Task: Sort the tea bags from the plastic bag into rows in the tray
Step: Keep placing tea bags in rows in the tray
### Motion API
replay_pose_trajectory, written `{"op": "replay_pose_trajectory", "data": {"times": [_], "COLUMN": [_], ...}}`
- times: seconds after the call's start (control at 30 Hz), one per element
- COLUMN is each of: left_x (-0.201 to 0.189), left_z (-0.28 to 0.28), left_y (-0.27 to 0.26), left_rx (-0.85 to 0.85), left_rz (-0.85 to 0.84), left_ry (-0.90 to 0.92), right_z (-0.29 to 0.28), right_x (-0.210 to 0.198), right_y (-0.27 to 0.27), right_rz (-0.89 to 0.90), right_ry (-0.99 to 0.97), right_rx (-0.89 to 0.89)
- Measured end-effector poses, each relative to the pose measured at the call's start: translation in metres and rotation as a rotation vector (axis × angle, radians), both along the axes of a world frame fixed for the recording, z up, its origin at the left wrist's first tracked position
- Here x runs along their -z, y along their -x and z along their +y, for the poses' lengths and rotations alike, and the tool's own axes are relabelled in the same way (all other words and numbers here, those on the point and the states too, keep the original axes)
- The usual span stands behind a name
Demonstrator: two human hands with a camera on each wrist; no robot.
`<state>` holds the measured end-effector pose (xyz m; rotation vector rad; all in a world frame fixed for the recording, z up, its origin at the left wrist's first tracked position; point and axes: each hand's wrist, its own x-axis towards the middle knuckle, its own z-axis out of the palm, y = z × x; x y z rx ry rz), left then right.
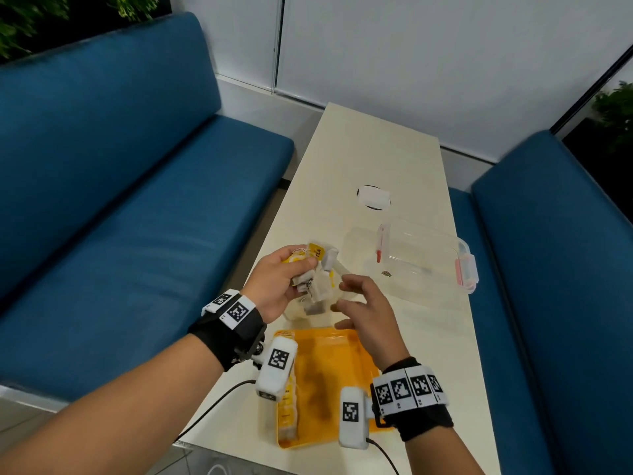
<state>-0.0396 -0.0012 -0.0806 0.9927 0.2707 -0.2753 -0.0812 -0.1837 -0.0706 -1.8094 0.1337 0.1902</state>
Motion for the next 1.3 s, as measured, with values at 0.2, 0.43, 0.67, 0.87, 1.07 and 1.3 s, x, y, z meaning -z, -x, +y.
{"op": "replay_pose_trajectory", "data": {"times": [0.2,0.43,0.67,0.87,1.07,1.3], "left_x": [-0.011,0.002,0.029,0.042,0.058,0.068], "left_z": [-0.006,-0.002,0.004,0.003,0.010,0.017], "left_y": [0.005,0.015,0.031,0.036,0.039,0.046], "left_rx": [0.014,-0.014,-0.098,-0.171,-0.216,-0.226], "left_rz": [0.036,0.072,0.120,0.180,0.231,0.291], "left_ry": [0.162,0.219,0.259,0.334,0.381,0.459], "right_z": [0.016,0.032,0.048,0.054,0.048,0.042], "right_x": [0.010,0.013,0.025,0.031,0.033,0.023], "right_y": [0.007,0.010,0.017,0.016,0.018,0.016], "right_rz": [0.057,0.018,0.023,0.041,0.015,-0.012], "right_ry": [0.003,-0.076,0.003,0.047,0.253,0.453], "right_rx": [-0.140,-0.059,-0.079,-0.027,-0.022,-0.058]}}
